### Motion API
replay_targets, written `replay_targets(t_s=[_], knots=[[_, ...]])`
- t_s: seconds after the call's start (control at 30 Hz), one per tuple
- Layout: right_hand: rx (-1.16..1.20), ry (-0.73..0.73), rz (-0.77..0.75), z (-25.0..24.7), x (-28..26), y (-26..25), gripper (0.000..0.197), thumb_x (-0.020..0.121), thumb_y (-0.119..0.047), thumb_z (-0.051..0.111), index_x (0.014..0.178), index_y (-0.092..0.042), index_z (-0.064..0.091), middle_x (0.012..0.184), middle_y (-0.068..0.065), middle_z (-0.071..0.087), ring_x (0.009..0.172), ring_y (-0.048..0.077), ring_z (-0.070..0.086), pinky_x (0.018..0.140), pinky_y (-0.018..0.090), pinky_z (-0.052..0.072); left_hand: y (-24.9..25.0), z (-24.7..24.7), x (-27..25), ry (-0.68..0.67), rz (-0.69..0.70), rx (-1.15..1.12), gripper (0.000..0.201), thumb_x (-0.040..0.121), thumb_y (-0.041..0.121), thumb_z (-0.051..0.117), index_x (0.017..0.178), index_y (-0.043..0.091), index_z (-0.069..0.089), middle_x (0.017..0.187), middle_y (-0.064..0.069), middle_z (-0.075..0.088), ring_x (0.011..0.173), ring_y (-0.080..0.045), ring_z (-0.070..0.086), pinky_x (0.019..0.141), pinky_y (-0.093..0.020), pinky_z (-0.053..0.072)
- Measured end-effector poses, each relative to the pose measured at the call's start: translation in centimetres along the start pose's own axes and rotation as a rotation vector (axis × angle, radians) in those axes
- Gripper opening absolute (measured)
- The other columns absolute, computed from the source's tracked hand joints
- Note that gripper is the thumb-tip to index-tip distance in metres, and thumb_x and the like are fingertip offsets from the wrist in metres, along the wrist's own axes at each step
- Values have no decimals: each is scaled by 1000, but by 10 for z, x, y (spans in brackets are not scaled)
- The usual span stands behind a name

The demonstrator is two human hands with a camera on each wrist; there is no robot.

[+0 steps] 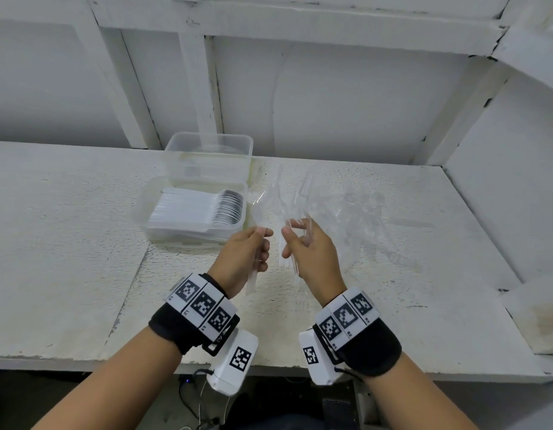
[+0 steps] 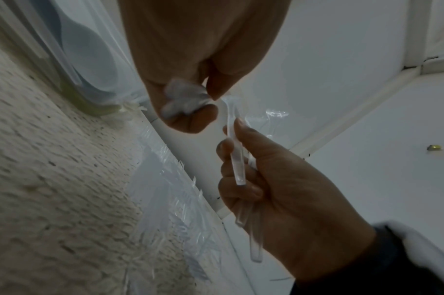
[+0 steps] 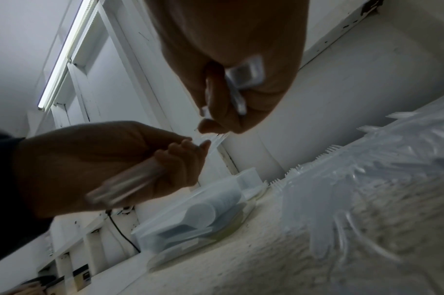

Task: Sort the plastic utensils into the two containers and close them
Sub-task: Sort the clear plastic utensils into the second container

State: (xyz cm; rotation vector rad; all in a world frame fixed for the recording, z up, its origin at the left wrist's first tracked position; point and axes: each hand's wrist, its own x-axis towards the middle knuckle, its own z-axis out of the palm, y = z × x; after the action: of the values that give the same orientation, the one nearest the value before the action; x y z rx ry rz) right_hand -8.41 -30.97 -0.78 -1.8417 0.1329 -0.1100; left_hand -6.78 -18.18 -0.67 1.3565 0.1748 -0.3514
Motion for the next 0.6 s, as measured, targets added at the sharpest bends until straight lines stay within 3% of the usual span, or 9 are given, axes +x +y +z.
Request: replay_targets(t_s=[0.1, 0.17, 0.2, 0.27, 0.4, 0.53, 0.6], knots=[[-31, -12, 8, 6, -3, 6, 17, 91, -32, 57, 105, -23, 56, 72, -8, 61, 49, -8, 53, 51, 9, 38, -1, 4, 3, 46, 44, -48, 22, 101, 16, 35, 91, 8, 52, 75, -5, 56, 65, -14, 56, 62, -25, 51], [-69, -31, 4, 11, -4, 9, 16, 92, -34, 56, 103, -23, 56, 71, -8, 60, 52, -10, 54, 49, 5, 39, -2, 5, 4, 50, 62, -77, 21, 102, 16, 34, 93, 7, 51, 81, -5, 66, 80, -18, 63, 80, -32, 53], [-85, -41, 5, 13, -4, 10, 16, 92, -34, 56, 102, -22, 56, 68, -8, 60, 52, -11, 54, 49, 4, 38, -2, 6, 5, 47, 67, -89, 21, 101, 15, 35, 93, 6, 51, 81, -4, 69, 83, -18, 65, 83, -33, 53], [-95, -63, 11, 16, -4, 11, 17, 93, -33, 54, 101, -19, 59, 64, -9, 60, 51, -11, 54, 48, 4, 37, -1, 6, 5, 39, 70, -96, 20, 101, 15, 38, 94, 4, 52, 79, -4, 70, 81, -20, 65, 79, -32, 54], [-140, -91, -17, 15, -1, 9, 22, 96, -30, 49, 104, -15, 62, 68, -14, 58, 57, -6, 55, 52, 1, 38, -2, 3, 8, 31, 61, -89, 17, 98, 13, 45, 102, -2, 52, 77, -8, 68, 68, -21, 66, 60, -31, 56], [-201, -162, -20, 12, 3, 6, 28, 98, -32, 44, 111, -17, 63, 73, -11, 59, 66, -1, 53, 53, 2, 37, -2, 0, 8, -3, 50, -59, 21, 96, 5, 44, 110, -5, 55, 87, -14, 66, 70, -16, 67, 60, -24, 55], [-198, -206, -6, 11, 4, 6, 27, 97, -31, 45, 109, -17, 65, 82, 0, 67, 75, 10, 61, 58, 8, 40, -1, -2, 9, -21, 21, -56, 21, 96, 3, 45, 109, -8, 57, 88, -15, 66, 70, -16, 67, 61, -22, 55]])
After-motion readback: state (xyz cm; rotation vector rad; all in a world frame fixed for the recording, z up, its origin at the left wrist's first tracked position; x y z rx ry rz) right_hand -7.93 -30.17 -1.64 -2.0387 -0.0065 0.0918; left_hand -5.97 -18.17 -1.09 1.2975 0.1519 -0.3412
